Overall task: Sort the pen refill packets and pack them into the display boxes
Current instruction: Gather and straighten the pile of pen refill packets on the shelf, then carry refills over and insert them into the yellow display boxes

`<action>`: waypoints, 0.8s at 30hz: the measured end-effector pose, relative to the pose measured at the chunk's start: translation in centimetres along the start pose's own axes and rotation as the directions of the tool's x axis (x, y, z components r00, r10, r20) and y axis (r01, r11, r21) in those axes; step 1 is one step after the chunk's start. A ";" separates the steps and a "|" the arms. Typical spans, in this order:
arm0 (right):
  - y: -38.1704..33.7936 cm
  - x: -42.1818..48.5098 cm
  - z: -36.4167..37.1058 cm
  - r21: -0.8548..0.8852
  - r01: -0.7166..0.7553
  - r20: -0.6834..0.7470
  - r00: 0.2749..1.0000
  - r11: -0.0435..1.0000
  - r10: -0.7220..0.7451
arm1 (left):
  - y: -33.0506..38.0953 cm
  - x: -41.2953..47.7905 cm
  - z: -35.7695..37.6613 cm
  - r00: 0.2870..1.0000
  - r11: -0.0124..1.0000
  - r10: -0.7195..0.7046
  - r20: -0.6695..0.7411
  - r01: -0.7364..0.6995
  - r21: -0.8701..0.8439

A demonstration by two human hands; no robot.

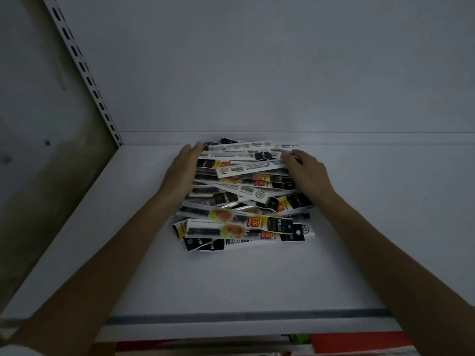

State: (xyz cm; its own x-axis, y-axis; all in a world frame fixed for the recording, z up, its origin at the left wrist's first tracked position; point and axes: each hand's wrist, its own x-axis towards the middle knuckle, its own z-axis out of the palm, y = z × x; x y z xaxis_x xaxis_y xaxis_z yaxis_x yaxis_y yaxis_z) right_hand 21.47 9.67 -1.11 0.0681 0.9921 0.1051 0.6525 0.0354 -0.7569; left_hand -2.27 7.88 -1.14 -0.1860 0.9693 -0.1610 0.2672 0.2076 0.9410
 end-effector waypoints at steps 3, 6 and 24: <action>-0.3 0.3 -0.3 -0.037 0.016 -0.012 1.000 0.999 -0.016 | 1.2 -1.7 0.0 0.986 0.968 0.151 -0.071 -0.133 0.212; -0.8 2.0 -1.7 -0.083 0.023 -0.081 0.996 0.996 -0.030 | 1.2 -5.7 -1.0 0.942 0.801 0.333 0.035 -0.303 0.517; -3.7 3.3 -0.1 -0.174 0.636 0.416 0.740 0.752 -0.529 | -0.8 -8.2 -3.2 0.834 0.656 0.490 0.252 -0.543 0.523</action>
State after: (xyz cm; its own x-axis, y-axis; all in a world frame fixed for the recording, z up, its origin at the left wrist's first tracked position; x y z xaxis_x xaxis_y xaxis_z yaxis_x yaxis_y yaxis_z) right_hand 19.32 12.77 2.12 -0.6089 0.7649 0.2100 0.6652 0.6367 -0.3900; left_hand -4.02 -0.63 0.34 0.2137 0.9438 0.2522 0.7713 -0.3215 0.5493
